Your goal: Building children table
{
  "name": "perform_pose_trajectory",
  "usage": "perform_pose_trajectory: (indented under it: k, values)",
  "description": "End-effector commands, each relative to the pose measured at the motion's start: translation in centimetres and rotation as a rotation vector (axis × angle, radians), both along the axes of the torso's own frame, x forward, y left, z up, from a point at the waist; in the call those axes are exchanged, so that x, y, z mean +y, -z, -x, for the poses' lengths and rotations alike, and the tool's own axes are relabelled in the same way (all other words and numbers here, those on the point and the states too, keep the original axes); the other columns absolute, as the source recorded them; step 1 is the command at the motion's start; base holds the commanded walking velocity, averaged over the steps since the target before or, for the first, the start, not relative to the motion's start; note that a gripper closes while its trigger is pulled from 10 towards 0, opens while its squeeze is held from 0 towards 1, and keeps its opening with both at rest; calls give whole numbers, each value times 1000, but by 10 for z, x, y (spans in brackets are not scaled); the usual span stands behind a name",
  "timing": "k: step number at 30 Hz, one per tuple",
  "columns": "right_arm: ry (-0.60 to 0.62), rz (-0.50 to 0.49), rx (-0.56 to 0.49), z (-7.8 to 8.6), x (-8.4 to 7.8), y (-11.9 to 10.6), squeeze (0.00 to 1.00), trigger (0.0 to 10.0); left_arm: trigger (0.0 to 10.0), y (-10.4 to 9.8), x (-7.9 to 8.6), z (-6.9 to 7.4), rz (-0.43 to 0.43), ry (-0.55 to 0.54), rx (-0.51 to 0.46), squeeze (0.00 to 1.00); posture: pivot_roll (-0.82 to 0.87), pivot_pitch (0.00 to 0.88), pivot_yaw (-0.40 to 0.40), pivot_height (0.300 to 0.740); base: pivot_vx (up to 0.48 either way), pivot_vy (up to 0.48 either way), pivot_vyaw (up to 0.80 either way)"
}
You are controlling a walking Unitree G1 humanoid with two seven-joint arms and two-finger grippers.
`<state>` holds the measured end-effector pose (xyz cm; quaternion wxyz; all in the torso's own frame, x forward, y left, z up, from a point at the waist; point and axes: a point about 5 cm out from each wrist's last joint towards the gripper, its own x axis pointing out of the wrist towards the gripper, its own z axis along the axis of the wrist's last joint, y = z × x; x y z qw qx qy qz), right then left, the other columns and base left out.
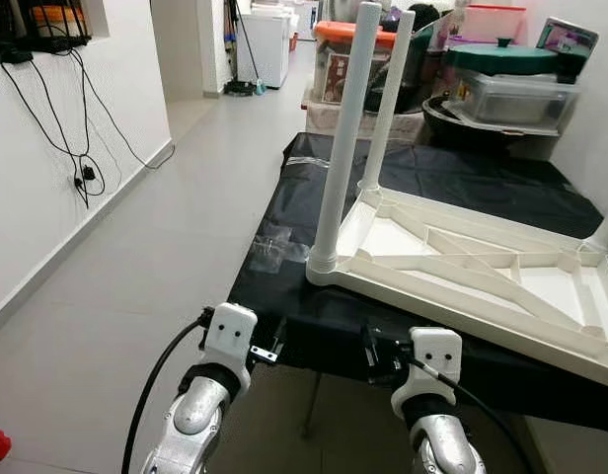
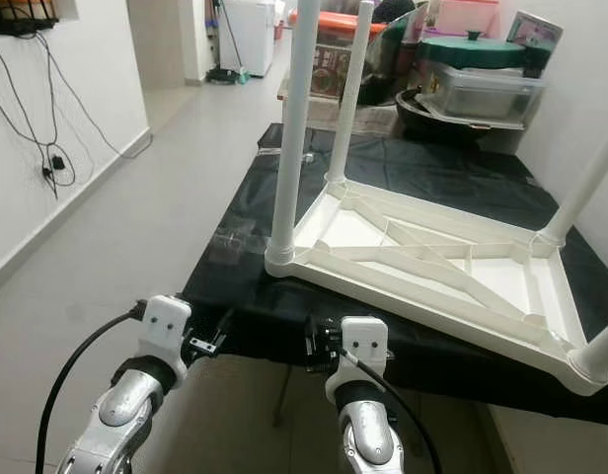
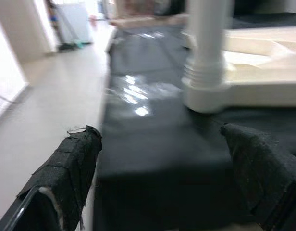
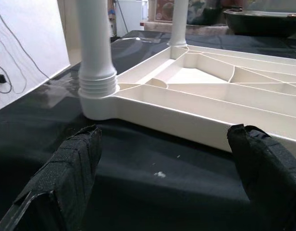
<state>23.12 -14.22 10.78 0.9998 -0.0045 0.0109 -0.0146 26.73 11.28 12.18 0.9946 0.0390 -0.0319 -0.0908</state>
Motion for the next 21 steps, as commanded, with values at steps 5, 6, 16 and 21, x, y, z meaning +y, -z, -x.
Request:
perform_pose_trajectory:
  k: [5,6,16,21]
  values:
    - [15,21,-36,-4,-3,-6,0,10000,10000,-3,9,-4,-14,-43,-17,0,79,0,-87,740,0,0,0]
    - [15,22,-37,-5,-3,-6,0,10000,10000,-3,9,-4,-14,-42,-17,0,79,0,-87,740,0,0,0]
    - [6,32,-36,-5,-2,-5,0,10000,10000,1,1,4,20,-5,6,0,79,0,-87,740,0,0,0]
    - [10,31,-34,-5,-1,-5,0,10000,10000,1,-1,4,19,9,2,0,80,0,-82,740,0,0,0]
